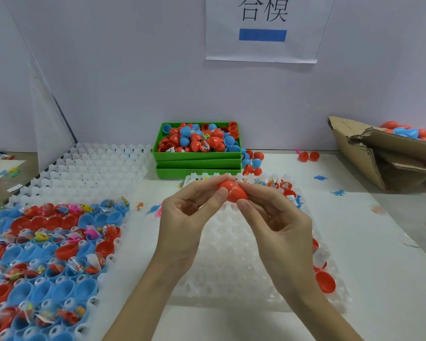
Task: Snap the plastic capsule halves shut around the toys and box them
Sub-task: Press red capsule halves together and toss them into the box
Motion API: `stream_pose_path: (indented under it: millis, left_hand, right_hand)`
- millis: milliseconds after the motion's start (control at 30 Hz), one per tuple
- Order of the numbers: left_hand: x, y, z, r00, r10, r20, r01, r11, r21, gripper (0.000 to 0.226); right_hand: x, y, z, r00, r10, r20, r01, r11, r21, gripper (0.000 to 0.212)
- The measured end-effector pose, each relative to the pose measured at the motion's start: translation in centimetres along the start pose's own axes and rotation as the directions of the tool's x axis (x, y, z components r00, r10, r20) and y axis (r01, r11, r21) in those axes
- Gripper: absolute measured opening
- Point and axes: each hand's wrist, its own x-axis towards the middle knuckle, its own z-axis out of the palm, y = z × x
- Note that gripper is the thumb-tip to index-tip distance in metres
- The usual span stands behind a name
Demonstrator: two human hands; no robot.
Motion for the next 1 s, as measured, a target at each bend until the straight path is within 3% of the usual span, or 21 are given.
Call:
stream_pose_path:
  millis: [167, 633, 867, 1000]
  left_hand:
    - [-0.03, -0.08, 0.21, 1.000, 0.014, -0.011, -0.014, 1.000, -0.003, 0.029]
    - [-0.11, 0.19, 0.13, 0.999, 0.032, -0.036, -0.029, 0.996, 0.084, 0.030]
    - [-0.11, -0.14, 0.44, 0.995, -0.044, -0.092, 0.046, 0.999, 0.022, 0.033]
    - [-0.28, -0.64, 0.84, 0.985, -0.105, -0.134, 0.098, 0.994, -0.055, 0.032]
  right_hand:
    - [0.08, -0.15, -0.11, 0.999, 0.040, -0.024, -0.040, 0.999, 0.002, 0.026]
    - [0.07, 0.20, -0.22, 0.997, -0.062, 0.049, 0.066, 0.994, -0.092, 0.027]
    - [0.24, 0.40, -0.46, 0.994, -0.095, 0.061, 0.105, 0.976, -0.190, 0.028]
    - [-0.01, 0.55, -0.17, 0.999, -0.003, 0.049, 0.013, 0.980, -0.197, 0.024]
